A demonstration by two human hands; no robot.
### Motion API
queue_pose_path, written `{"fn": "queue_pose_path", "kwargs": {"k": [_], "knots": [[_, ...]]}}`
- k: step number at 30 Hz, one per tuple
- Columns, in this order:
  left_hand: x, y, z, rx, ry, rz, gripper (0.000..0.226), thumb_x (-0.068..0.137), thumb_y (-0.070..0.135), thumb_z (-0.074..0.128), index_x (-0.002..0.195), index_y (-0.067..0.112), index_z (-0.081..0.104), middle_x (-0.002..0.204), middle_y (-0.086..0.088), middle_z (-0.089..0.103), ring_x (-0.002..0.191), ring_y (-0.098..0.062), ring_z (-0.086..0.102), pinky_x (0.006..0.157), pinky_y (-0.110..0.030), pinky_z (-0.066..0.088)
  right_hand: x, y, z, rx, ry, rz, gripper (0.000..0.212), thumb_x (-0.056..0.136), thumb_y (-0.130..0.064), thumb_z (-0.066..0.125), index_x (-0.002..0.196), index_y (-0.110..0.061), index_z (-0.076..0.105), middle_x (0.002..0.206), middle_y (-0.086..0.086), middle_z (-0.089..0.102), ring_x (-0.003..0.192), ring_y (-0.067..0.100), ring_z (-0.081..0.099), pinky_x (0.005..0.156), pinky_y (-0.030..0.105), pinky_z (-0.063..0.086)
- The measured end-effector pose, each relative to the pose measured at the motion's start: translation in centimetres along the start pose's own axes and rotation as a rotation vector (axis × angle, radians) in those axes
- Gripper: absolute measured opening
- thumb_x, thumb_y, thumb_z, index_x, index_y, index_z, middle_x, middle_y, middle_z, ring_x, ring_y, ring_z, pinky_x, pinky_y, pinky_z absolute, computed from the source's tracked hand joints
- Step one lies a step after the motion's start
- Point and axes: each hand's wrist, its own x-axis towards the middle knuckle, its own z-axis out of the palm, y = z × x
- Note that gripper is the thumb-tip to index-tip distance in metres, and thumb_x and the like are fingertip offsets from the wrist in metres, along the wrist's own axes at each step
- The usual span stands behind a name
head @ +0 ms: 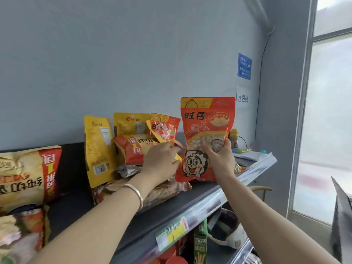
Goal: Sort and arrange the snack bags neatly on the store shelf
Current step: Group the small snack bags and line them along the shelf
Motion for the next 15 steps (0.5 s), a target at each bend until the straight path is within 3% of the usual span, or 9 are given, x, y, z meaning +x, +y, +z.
{"fn": "queue_pose_path", "kwargs": {"k": [3, 7, 10, 13, 15], "knots": [[3.0, -0.4, 1.5, 0.162, -0.083, 0.017, 0.044, 0.095, 0.032, 0.046, 0.138, 0.020, 0.045, 0.143, -0.002, 0.042, 0.136, -0.020, 0.031, 0.115, -0.037, 0.014, 2.7, 0.2, 0.4, -0.070, 0.023, -0.033, 0.062, 0.082, -0.052, 0.066, 0.130, -0.024, 0.039, 0.110, 0.000, 0.064, 0.098, 0.027, 0.063, 0.084, 0.047, 0.053], [6.1, 0.3, 3.3, 0.315, -0.235, 0.001, 0.041, 0.096, 0.034, 0.042, 0.132, 0.019, 0.051, 0.142, -0.006, 0.044, 0.137, -0.024, 0.028, 0.117, -0.045, 0.010, 6.1, 0.3, 0.3, -0.169, 0.067, -0.061, 0.066, 0.082, -0.059, 0.061, 0.133, -0.024, 0.037, 0.104, -0.001, 0.060, 0.093, 0.027, 0.061, 0.080, 0.044, 0.052], [8.0, 0.7, 4.5, 0.401, -0.401, -0.070, 0.036, 0.096, 0.034, 0.038, 0.122, 0.018, 0.057, 0.137, -0.008, 0.047, 0.135, -0.026, 0.032, 0.115, -0.050, 0.013, 8.8, 0.1, 0.6, -0.175, 0.094, -0.078, 0.061, 0.084, -0.057, 0.059, 0.132, -0.025, 0.037, 0.100, -0.004, 0.056, 0.086, 0.024, 0.055, 0.073, 0.037, 0.045], [9.7, 0.4, 5.9, 0.499, -0.503, -0.143, 0.032, 0.094, 0.035, 0.038, 0.115, 0.022, 0.058, 0.127, -0.004, 0.055, 0.123, -0.026, 0.044, 0.105, -0.050, 0.024, 11.0, 0.5, 1.8, -0.189, 0.056, -0.092, 0.061, 0.087, -0.058, 0.055, 0.134, -0.026, 0.034, 0.109, 0.002, 0.062, 0.092, 0.028, 0.059, 0.071, 0.035, 0.041], [10.8, 0.5, 6.6, 0.549, -0.572, -0.182, 0.033, 0.091, 0.041, 0.040, 0.113, 0.024, 0.058, 0.125, -0.001, 0.057, 0.121, -0.025, 0.046, 0.102, -0.052, 0.024, 12.1, 0.8, 3.0, -0.196, 0.011, -0.116, 0.059, 0.087, -0.060, 0.052, 0.133, -0.027, 0.033, 0.114, 0.003, 0.063, 0.094, 0.029, 0.061, 0.070, 0.035, 0.042]]}}
